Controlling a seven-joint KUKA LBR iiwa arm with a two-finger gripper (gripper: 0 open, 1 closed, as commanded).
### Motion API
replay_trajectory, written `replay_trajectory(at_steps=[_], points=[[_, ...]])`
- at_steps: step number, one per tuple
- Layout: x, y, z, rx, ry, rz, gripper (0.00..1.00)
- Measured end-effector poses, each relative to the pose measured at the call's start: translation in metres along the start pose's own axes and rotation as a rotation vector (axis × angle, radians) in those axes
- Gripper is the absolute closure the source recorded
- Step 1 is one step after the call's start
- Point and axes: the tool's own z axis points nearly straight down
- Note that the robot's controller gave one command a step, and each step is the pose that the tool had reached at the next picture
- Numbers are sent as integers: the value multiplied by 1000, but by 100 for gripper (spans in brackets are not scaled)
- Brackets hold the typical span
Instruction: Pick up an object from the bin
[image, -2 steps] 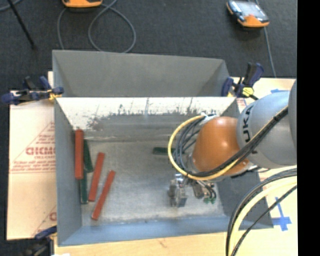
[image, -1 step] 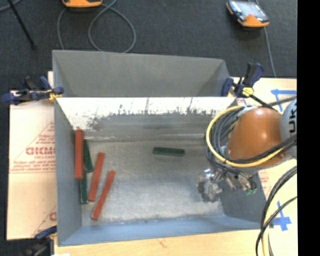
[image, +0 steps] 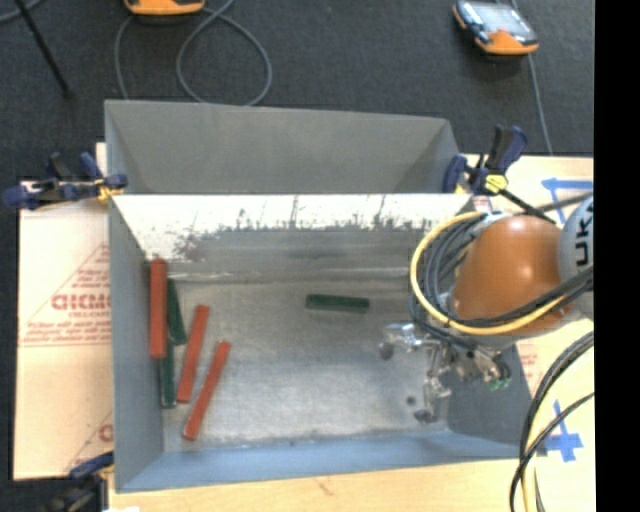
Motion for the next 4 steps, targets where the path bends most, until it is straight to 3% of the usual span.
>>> replay_trajectory(at_steps=[1, 2, 3, 4], points=[[-30, 17, -28, 1, -3, -126, 0], [-118, -43, 19, 4, -5, -323, 0], [-149, -7, 31, 2, -5, -387, 0], [-148, -9, 30, 0, -3, -383, 100]])
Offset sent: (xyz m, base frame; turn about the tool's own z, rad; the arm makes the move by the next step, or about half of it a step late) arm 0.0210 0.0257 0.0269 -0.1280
